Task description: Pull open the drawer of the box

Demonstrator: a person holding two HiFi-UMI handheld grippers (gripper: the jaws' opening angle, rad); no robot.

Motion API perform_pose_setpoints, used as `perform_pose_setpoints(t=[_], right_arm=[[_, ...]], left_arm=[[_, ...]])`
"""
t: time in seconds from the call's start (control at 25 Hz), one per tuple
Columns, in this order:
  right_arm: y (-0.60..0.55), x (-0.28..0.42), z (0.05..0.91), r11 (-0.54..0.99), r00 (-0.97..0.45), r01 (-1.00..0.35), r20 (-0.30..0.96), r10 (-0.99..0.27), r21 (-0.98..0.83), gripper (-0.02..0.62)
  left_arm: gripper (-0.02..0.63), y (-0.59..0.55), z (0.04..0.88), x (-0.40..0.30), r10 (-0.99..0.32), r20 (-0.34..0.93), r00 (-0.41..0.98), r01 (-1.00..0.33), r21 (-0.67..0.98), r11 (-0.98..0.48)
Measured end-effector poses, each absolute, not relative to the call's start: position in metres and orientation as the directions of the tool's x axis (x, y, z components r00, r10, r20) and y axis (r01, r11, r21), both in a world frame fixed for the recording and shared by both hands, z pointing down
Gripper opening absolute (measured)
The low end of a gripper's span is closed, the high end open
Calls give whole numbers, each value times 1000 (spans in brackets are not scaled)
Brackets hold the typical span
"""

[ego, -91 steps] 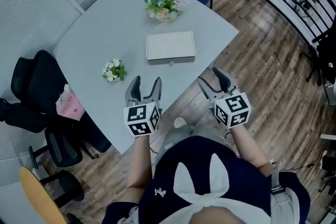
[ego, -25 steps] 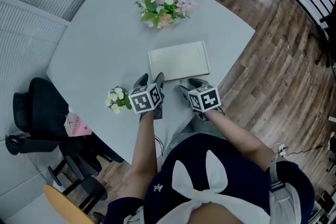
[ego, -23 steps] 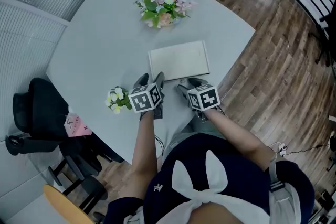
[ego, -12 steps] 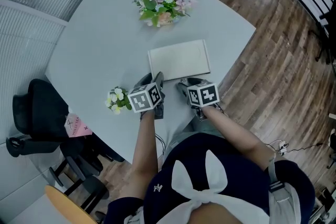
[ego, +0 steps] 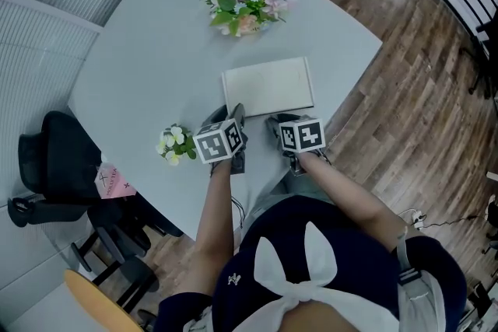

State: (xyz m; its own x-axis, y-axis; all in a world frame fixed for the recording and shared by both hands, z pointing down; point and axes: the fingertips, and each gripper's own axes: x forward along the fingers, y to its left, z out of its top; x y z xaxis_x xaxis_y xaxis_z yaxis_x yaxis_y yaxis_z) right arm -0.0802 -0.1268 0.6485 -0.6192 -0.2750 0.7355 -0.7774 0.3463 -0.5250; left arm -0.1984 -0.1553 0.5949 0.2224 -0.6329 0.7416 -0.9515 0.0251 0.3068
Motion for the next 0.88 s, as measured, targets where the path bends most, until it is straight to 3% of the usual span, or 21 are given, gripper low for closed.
perform_pose_setpoints(t=[0.2, 0.88], right_arm=[[-127, -84, 648, 392, -627, -765, 730, -272, -511, 72], [-125, -84, 645, 423, -617, -765, 743, -261, -486, 66]], left_arm=[[184, -155, 596, -199, -644, 733, 217, -951, 307, 30], [184, -157, 595, -201, -656, 722, 219, -939, 339, 60]])
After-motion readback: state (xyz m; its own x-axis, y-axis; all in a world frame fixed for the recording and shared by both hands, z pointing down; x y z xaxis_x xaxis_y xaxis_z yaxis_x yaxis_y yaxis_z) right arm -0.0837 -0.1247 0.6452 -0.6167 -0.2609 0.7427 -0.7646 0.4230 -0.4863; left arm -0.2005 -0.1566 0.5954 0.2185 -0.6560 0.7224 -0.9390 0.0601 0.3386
